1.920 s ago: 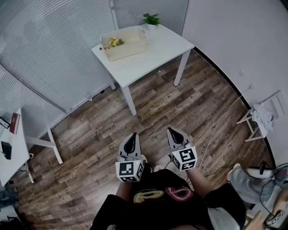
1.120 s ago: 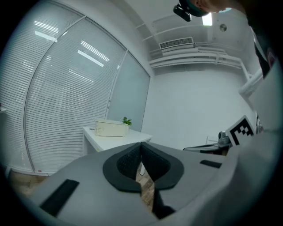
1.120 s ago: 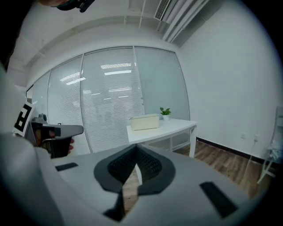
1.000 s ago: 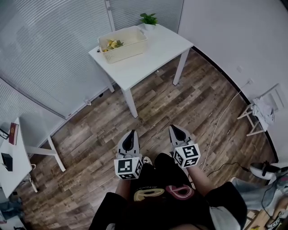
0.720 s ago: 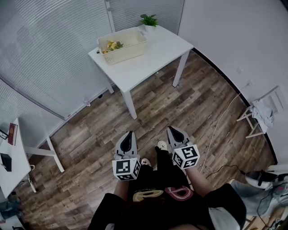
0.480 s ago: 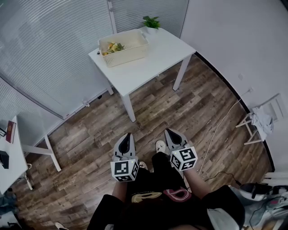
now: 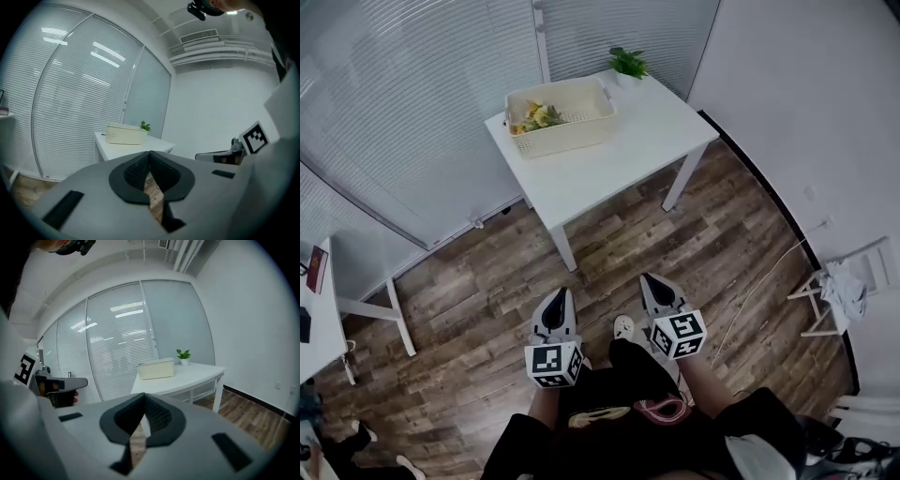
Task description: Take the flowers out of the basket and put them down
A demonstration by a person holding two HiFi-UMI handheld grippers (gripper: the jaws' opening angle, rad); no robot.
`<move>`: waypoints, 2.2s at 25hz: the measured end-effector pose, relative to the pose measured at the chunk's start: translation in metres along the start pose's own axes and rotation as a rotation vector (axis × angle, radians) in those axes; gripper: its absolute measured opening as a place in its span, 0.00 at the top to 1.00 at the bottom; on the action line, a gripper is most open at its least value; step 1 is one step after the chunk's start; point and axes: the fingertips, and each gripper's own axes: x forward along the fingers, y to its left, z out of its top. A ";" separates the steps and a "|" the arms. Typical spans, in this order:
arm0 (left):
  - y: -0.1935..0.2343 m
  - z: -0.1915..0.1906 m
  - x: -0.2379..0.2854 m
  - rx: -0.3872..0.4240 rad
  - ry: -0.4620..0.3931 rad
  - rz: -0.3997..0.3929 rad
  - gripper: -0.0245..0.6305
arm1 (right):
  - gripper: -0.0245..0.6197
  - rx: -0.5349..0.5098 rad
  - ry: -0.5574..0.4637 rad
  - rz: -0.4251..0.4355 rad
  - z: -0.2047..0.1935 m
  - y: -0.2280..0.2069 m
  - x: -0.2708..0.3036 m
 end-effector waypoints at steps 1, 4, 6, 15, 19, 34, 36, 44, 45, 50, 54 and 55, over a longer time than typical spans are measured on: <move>-0.001 0.003 0.008 -0.003 -0.006 0.003 0.94 | 0.95 -0.006 0.000 0.013 0.005 -0.007 0.008; 0.001 0.011 0.034 0.000 -0.024 0.030 0.94 | 0.95 -0.020 -0.016 0.050 0.023 -0.022 0.033; 0.002 0.018 0.051 -0.004 -0.042 0.056 0.94 | 0.95 -0.037 -0.021 0.075 0.032 -0.031 0.046; -0.021 0.031 0.112 -0.006 -0.068 0.108 0.94 | 0.95 -0.077 -0.032 0.152 0.062 -0.079 0.079; -0.030 0.033 0.128 -0.004 -0.072 0.115 0.94 | 0.95 -0.074 -0.034 0.162 0.065 -0.096 0.084; -0.037 0.035 0.165 0.007 -0.062 0.078 0.94 | 0.95 -0.059 -0.028 0.150 0.064 -0.116 0.096; -0.034 0.038 0.174 0.012 -0.059 0.064 0.94 | 0.95 -0.054 -0.027 0.130 0.065 -0.121 0.101; -0.006 0.050 0.208 0.014 -0.054 0.043 0.94 | 0.95 -0.039 -0.031 0.082 0.081 -0.134 0.133; 0.000 0.053 0.213 0.014 -0.054 0.043 0.94 | 0.95 -0.039 -0.030 0.079 0.083 -0.134 0.140; 0.032 0.068 0.238 0.013 -0.062 0.032 0.94 | 0.95 -0.050 -0.028 0.074 0.095 -0.126 0.180; 0.064 0.079 0.258 0.015 -0.071 0.029 0.94 | 0.95 -0.064 -0.026 0.070 0.106 -0.118 0.215; 0.072 0.082 0.262 0.011 -0.071 0.029 0.94 | 0.95 -0.067 -0.026 0.068 0.109 -0.116 0.223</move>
